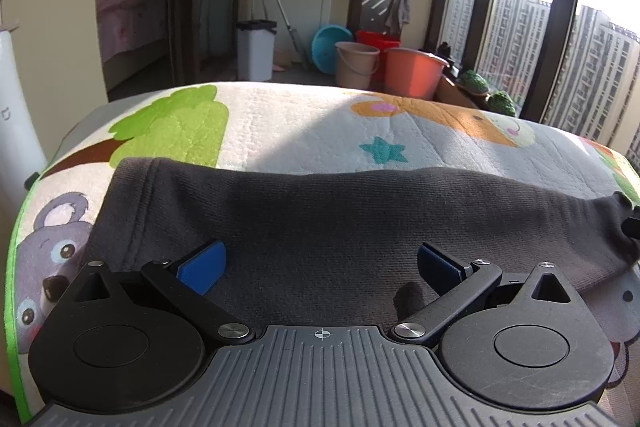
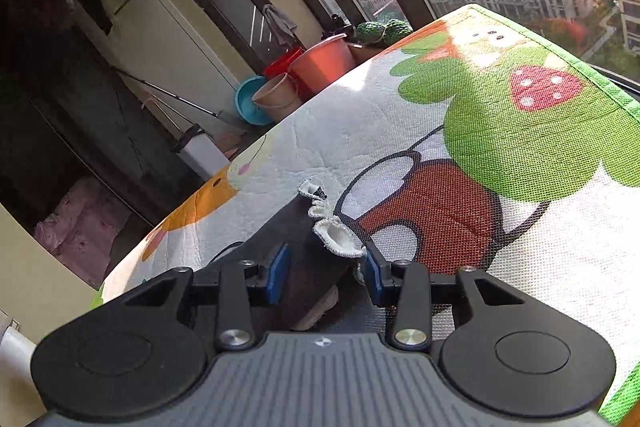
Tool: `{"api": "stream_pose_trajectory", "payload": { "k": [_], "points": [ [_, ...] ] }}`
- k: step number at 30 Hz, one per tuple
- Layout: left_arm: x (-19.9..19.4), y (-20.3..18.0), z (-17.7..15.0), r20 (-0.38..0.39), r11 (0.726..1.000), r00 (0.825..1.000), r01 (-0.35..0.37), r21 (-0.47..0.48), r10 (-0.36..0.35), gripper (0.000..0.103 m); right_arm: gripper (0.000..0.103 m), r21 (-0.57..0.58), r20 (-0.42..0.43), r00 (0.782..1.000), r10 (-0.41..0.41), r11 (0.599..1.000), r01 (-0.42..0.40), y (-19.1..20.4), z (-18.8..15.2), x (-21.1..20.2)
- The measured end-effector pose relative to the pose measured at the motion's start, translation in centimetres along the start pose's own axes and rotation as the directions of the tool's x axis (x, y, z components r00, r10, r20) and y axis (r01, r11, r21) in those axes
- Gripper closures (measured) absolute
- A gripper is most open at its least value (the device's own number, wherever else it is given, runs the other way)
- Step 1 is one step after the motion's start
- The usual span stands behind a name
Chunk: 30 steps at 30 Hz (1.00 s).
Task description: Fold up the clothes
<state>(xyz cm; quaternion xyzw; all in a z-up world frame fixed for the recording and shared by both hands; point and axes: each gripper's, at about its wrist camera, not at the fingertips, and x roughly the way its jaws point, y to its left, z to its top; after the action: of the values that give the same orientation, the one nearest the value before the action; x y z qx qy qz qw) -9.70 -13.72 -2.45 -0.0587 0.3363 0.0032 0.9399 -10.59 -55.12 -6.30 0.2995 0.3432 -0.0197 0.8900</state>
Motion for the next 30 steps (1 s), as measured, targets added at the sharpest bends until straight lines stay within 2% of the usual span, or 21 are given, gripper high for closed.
{"api": "stream_pose_trajectory", "payload": {
  "k": [2,3,5,6,10,12,14,16,17,18,20,21,22,24,26,28,29,30],
  "points": [
    [-1.0,-0.6,0.8,-0.017,0.993,0.993,0.117,-0.031,-0.117,0.0,0.076,-0.115,0.001,1.0,-0.019,0.993,0.019,1.6,-0.1,0.5],
    [-1.5,-1.2,1.3,-0.022,0.983,0.983,0.179,-0.035,-0.18,0.0,0.079,-0.206,0.007,0.999,-0.036,0.978,0.036,2.7,0.0,0.3],
    [-2.6,-2.3,2.3,-0.032,0.952,0.953,0.301,-0.046,-0.303,0.0,0.08,-0.34,0.02,0.998,-0.056,0.939,0.059,4.3,0.0,-0.1],
    [-3.1,-3.0,2.8,-0.036,0.932,0.932,0.358,-0.05,-0.36,0.0,0.081,-0.418,0.032,0.997,-0.064,0.906,0.072,5.3,-0.2,-0.6],
    [-2.9,-7.0,4.3,-0.052,0.895,0.895,0.446,0.032,-0.444,0.003,0.081,-0.67,0.112,0.993,-0.045,0.734,0.109,9.0,-2.4,-2.5],
    [-2.2,-8.4,4.8,-0.055,0.894,0.896,0.444,0.055,-0.441,0.003,0.081,-0.778,0.155,0.988,-0.014,0.614,0.131,10.7,-4.3,-3.3],
    [-1.2,-9.1,5.1,-0.054,0.898,0.898,0.439,0.04,-0.437,0.003,0.082,-0.855,0.163,0.987,0.016,0.502,0.133,12.0,-6.3,-3.9],
    [-0.4,-9.4,5.8,-0.061,0.889,0.888,0.457,0.002,-0.456,0.004,0.082,-0.889,0.153,0.988,0.026,0.439,0.126,12.6,-7.8,-3.8],
    [-0.1,-9.6,6.0,-0.067,0.886,0.884,0.464,-0.002,-0.463,0.005,0.082,-0.898,0.141,0.99,0.024,0.424,0.118,12.8,-8.3,-3.5],
    [0.3,-9.9,6.2,-0.074,0.883,0.881,0.469,-0.004,-0.468,0.006,0.082,-0.905,0.13,0.991,0.021,0.41,0.11,13.0,-8.8,-3.3],
    [1.2,-11.2,6.2,-0.104,0.896,0.894,0.442,0.047,-0.435,0.017,0.082,-0.912,0.119,0.993,0.02,0.398,0.102,13.4,-9.3,-2.9],
    [1.8,-11.8,6.0,-0.122,0.904,0.903,0.421,0.073,-0.411,0.035,0.081,-0.914,0.115,0.993,0.02,0.394,0.098,13.6,-9.4,-2.8],
    [2.4,-12.3,5.8,-0.138,0.911,0.912,0.401,0.099,-0.386,0.042,0.081,-0.914,0.112,0.993,0.02,0.395,0.095,13.7,-9.4,-2.8],
    [4.5,-12.8,5.3,-0.163,0.928,0.932,0.347,0.134,-0.325,0.043,0.081,-0.914,0.108,0.994,0.019,0.396,0.091,13.9,-9.3,-2.9],
    [5.9,-12.5,5.0,-0.18,0.943,0.943,0.304,0.134,-0.278,0.046,0.08,-0.91,0.096,0.995,0.023,0.408,0.078,13.7,-8.9,-3.2],
    [7.2,-11.9,4.6,-0.205,0.951,0.943,0.289,0.113,-0.263,0.051,0.073,-0.889,0.057,0.997,0.052,0.458,0.027,13.2,-7.8,-4.1],
    [7.3,-11.7,4.5,-0.195,0.95,0.944,0.291,0.118,-0.265,0.052,0.069,-0.869,0.033,0.997,0.071,0.495,-0.006,12.8,-7.1,-4.8],
    [7.4,-11.5,4.3,-0.187,0.949,0.945,0.292,0.122,-0.267,0.053,0.062,-0.829,0.005,0.995,0.097,0.557,-0.05,12.1,-6.0,-5.5]
  ]
}}
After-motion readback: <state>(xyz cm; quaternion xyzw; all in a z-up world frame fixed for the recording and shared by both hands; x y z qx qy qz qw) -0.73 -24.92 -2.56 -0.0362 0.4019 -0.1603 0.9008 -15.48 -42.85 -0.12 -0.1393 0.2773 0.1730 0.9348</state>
